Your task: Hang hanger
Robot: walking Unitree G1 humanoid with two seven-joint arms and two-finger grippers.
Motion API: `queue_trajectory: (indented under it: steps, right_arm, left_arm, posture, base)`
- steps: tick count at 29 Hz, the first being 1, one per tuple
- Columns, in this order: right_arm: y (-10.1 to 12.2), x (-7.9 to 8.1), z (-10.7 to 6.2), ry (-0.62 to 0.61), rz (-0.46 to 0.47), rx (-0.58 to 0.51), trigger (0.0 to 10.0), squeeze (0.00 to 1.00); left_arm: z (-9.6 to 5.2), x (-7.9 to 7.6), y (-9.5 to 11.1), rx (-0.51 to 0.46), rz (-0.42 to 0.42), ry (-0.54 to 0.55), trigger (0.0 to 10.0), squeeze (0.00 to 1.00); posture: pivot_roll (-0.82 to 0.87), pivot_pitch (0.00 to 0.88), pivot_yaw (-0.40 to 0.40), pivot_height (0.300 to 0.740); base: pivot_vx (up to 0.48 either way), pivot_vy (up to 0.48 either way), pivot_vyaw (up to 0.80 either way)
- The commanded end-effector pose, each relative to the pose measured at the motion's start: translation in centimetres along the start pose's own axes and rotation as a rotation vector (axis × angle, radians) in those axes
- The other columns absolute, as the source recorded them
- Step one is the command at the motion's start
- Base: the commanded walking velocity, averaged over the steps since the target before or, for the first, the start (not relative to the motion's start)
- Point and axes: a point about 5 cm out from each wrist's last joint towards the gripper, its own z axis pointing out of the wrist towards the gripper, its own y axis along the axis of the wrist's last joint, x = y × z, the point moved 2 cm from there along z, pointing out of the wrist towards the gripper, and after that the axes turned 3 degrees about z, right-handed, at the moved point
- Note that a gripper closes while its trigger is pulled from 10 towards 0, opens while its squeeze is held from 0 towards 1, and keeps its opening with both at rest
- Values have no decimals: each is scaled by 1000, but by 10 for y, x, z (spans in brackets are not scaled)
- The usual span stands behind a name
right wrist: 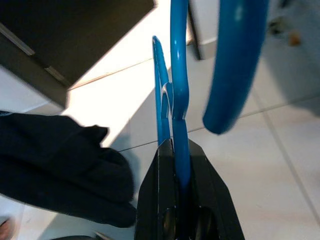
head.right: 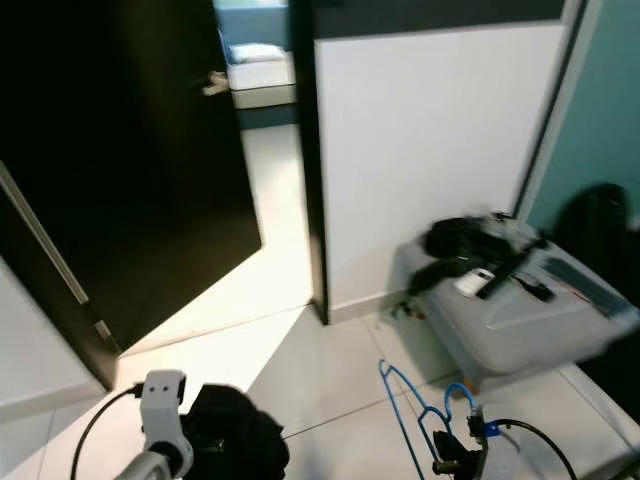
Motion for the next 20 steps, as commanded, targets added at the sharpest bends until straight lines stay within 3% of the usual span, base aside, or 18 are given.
queue_trajectory:
  steps: [1, 20]
  right_arm:
    - [-5, -4, -4, -15, 4, 23, 10000, 0]
    - [-8, -10, -3, -22, 10, 36, 10000, 0]
  left_arm:
    - [-1, -1, -3, 8, -5, -3, 10000, 0]
    - [0, 1, -3, 15, -5, -1, 10000, 0]
  posture:
    - [-61, 0, -1, 740]
    - [-68, 0, 6, 740]
  base:
    - [0, 0, 719]
    - [0, 0, 720]
